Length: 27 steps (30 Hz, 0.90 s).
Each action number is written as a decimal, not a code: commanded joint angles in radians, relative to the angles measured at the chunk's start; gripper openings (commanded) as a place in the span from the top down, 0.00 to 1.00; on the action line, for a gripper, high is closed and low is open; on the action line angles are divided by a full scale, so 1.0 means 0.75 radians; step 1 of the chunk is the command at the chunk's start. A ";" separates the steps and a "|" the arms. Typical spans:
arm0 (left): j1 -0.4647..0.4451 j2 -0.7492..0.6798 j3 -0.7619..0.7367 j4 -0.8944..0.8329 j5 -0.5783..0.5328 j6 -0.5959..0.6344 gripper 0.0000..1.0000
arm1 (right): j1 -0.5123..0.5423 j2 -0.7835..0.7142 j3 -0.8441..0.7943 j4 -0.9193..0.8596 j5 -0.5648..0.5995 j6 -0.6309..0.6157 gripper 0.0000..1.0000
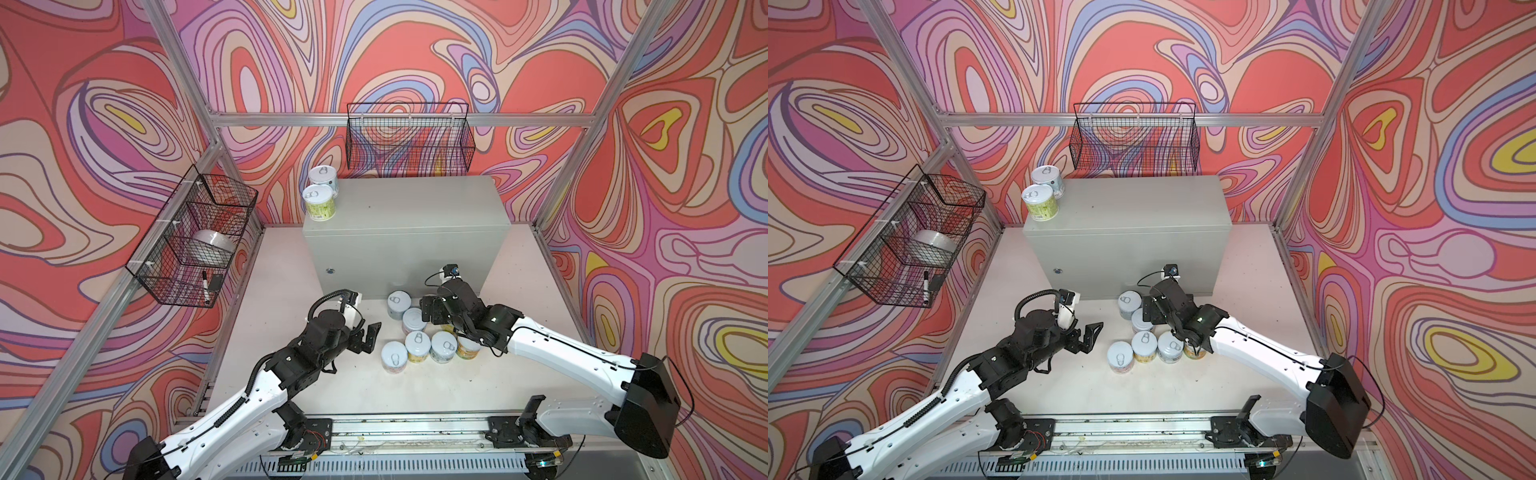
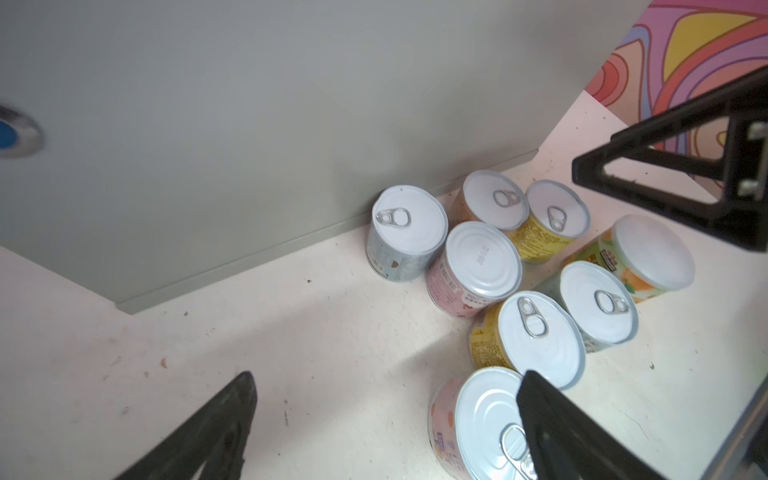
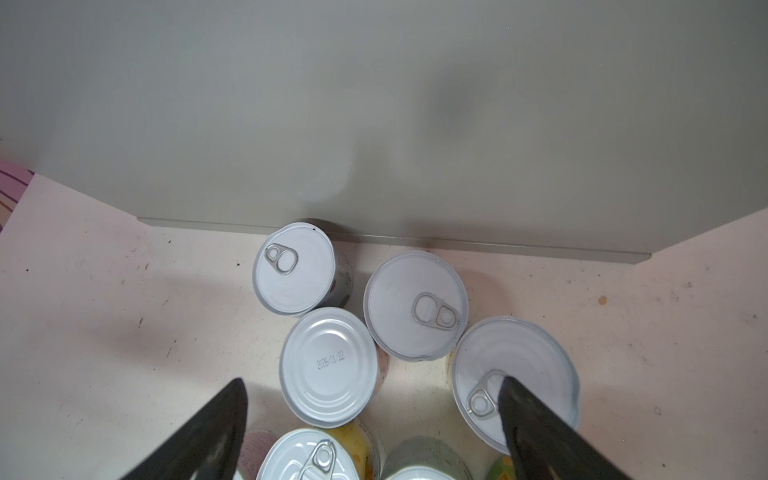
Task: Place and organize the canned foods onto the counter
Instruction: 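Move the left gripper back down to the can cluster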
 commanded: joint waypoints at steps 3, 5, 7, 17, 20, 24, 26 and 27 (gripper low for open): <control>-0.084 0.045 -0.096 0.181 0.153 -0.028 0.00 | -0.003 -0.056 -0.034 0.053 0.026 0.038 0.02; -0.133 0.074 -0.122 0.222 0.157 -0.014 0.00 | -0.003 -0.068 -0.028 0.049 0.037 0.037 0.02; -0.181 0.109 -0.159 0.286 0.151 -0.011 0.00 | -0.002 -0.073 -0.029 0.051 0.043 0.032 0.02; -0.245 0.386 -0.223 0.528 0.238 -0.003 0.00 | -0.003 -0.083 -0.009 0.011 0.078 0.029 0.02; -0.272 0.477 -0.220 0.612 0.243 -0.018 0.00 | -0.003 -0.088 -0.010 0.002 0.091 0.038 0.02; -0.293 0.569 -0.227 0.681 0.226 -0.031 0.00 | -0.002 -0.088 -0.011 -0.003 0.098 0.044 0.02; -0.297 0.596 -0.235 0.702 0.203 -0.033 0.00 | -0.004 -0.083 -0.003 -0.010 0.100 0.046 0.02; -0.299 0.608 -0.243 0.715 0.184 -0.034 0.00 | -0.002 -0.080 0.000 -0.009 0.101 0.043 0.02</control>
